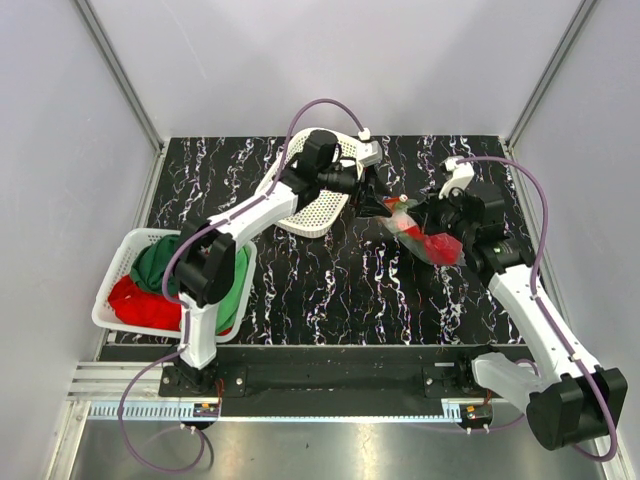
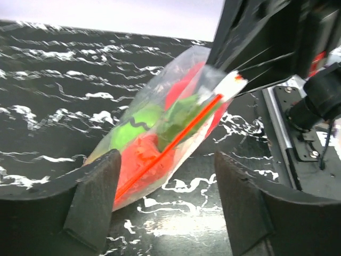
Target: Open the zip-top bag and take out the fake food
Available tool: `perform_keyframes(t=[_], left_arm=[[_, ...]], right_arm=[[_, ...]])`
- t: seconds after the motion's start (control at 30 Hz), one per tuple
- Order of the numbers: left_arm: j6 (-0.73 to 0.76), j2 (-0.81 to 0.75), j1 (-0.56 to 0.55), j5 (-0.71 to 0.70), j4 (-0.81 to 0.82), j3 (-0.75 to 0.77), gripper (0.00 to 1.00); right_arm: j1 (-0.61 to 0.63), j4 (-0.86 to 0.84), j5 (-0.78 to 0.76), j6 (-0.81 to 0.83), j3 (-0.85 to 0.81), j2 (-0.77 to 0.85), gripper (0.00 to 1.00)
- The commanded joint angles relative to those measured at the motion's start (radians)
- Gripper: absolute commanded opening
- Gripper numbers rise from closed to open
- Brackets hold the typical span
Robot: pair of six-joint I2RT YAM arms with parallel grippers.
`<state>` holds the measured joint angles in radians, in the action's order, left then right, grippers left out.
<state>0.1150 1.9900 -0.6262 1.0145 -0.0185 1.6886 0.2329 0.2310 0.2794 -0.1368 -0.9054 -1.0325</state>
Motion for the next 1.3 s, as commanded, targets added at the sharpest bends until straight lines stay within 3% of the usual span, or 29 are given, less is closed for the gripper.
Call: perform_keyframes(t=[0.0, 0.07, 0.17, 0.27, 0.3, 0.33, 0.43, 0.6, 0.73, 0.77, 0.83, 0.9, 1.0, 1.17, 1.27], left_arm=[[-0.101, 0.032, -0.004, 0.081, 0.219, 0.033, 0.64], [-0.112, 0.064, -0.004, 0.096, 0.218, 0.048, 0.49], [-0.153, 0.066, -0.006, 0.105, 0.252, 0.031, 0.37], [-0.17, 0.037, -0.013, 0.107, 0.278, -0.01, 0.19], [-0.175, 0.029, -0.018, 0.099, 0.276, -0.03, 0.07], [-0.179, 0.018, -0.02, 0.098, 0.279, -0.043, 0.06], [-0.228, -0.023, -0.032, 0.09, 0.347, -0.104, 0.04], [-0.262, -0.065, -0.052, 0.068, 0.411, -0.181, 0.02], [-0.294, -0.077, -0.055, 0.068, 0.448, -0.207, 0.01], [-0.294, -0.082, -0.055, 0.071, 0.439, -0.21, 0.0], [-0.298, -0.103, -0.055, 0.088, 0.434, -0.217, 0.02], [-0.302, -0.125, -0.055, 0.091, 0.44, -0.237, 0.26], [-0.366, -0.151, -0.058, 0.114, 0.529, -0.254, 0.49], [-0.547, -0.123, -0.059, 0.113, 0.773, -0.27, 0.54], [-0.572, -0.119, -0.069, 0.09, 0.824, -0.277, 0.54]], right_arm=[[0.0, -0.018, 0.055, -0.033, 0.002, 0.034, 0.0], [0.0, -0.013, 0.079, -0.046, 0.008, 0.041, 0.0], [-0.001, 0.004, 0.092, -0.061, 0.016, 0.061, 0.04], [0.0, 0.033, 0.092, -0.063, 0.013, 0.08, 0.22], [0.0, 0.045, 0.087, -0.057, 0.011, 0.084, 0.26], [0.0, 0.05, 0.083, -0.052, 0.01, 0.091, 0.37], [0.002, 0.053, 0.072, -0.043, 0.008, 0.098, 0.46], [0.0, 0.044, 0.049, -0.032, -0.007, 0.065, 0.44], [0.0, 0.041, 0.05, -0.029, -0.007, 0.046, 0.18], [0.0, 0.034, 0.05, -0.027, -0.003, 0.046, 0.04], [0.002, 0.036, 0.05, -0.03, -0.001, 0.052, 0.0], [0.0, 0.036, 0.069, -0.032, 0.002, 0.063, 0.0], [0.0, 0.039, 0.101, -0.047, 0.008, 0.08, 0.0], [0.0, 0.06, 0.159, -0.067, 0.0, 0.083, 0.0], [0.0, 0.09, 0.181, -0.072, -0.016, 0.091, 0.0]])
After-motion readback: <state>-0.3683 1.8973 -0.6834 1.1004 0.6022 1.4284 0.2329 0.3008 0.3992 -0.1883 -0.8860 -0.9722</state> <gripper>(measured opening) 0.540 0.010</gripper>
